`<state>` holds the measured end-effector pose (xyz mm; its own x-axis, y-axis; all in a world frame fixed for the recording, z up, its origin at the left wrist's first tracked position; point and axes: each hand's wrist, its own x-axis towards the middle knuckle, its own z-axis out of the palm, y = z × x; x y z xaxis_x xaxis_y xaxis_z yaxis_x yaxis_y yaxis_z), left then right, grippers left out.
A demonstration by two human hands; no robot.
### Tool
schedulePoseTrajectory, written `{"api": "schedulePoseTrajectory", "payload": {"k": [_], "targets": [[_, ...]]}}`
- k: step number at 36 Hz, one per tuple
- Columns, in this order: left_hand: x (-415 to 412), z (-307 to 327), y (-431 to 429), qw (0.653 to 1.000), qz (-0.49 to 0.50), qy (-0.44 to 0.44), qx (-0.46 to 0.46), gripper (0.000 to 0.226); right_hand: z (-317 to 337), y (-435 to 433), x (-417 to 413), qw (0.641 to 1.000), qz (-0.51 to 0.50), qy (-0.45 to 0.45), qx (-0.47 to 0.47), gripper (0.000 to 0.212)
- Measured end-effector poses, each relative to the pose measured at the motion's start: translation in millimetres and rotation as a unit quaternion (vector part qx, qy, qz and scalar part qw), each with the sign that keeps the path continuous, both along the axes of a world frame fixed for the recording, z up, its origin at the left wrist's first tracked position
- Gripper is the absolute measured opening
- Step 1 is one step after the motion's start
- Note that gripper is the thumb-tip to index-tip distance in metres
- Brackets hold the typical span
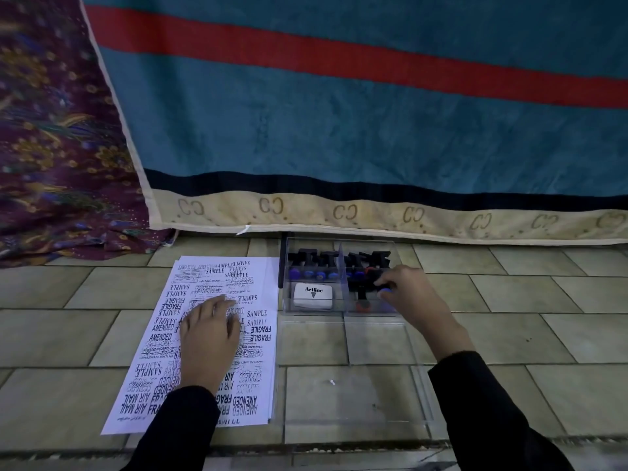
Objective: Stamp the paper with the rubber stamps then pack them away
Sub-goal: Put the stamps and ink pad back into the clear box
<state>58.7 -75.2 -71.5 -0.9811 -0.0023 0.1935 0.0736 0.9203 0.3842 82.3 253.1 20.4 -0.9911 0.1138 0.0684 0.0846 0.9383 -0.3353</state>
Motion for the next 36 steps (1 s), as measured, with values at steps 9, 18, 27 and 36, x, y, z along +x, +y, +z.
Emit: {"api": "schedulePoseTrajectory", "payload": {"k": [9,18,27,36], "targets": [[0.1,-1.7,0.5,1.000,0.000,0.012,0.005,0.029,-6.2,6.6,-4.9,0.999,0.015,-0.024,0.020,0.022],[-2.9,-3.6,-4.6,0.998,0.002,0.008,0.061,0.028,-11.6,4.6,-1.4,0.999,0.032,-0.033,0.016,0.027],[-11.9,18.1,-12.2,0.920,0.053,-0.103,0.375,0.016,-9.7,0.6,26.5,0.991,0.005,0.118,-0.057,0.022],[15.6,45.4,17.6,0.962,-0.035,-0.037,0.267,0.012,-31.0,-1.0,73.8,0.986,-0.144,0.019,-0.083,0.040]]}}
